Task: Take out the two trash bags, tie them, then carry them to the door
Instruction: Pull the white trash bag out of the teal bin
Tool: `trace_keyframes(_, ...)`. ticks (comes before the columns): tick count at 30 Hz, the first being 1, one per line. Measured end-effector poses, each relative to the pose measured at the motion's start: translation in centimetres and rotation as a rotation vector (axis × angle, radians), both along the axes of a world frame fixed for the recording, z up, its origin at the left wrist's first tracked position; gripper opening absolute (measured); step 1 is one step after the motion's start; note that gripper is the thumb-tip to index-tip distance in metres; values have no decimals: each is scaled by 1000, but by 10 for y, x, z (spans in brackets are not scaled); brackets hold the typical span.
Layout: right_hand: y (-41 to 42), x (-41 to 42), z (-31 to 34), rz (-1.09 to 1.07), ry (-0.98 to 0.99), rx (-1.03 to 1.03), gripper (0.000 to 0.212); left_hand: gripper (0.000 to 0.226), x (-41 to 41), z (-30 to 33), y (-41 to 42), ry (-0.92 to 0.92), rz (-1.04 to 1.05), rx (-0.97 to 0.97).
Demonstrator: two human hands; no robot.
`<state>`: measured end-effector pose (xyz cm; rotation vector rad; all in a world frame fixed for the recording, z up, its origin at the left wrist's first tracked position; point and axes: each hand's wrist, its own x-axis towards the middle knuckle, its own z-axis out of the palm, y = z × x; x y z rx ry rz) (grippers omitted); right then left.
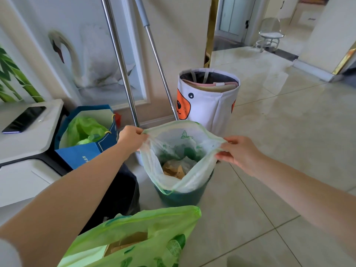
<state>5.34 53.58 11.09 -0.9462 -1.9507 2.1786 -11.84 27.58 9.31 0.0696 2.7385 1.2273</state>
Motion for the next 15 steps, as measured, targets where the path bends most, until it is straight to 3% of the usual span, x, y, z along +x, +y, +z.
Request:
trace_keyframes(7, 2, -21, 56, -160, 168, 163, 21, 7, 3, 51, -2, -76, 163, 430)
trace_keyframes(15, 0, -8, 124, -251, 290, 324, 18, 11, 29, 130, -36, -21, 211, 535)
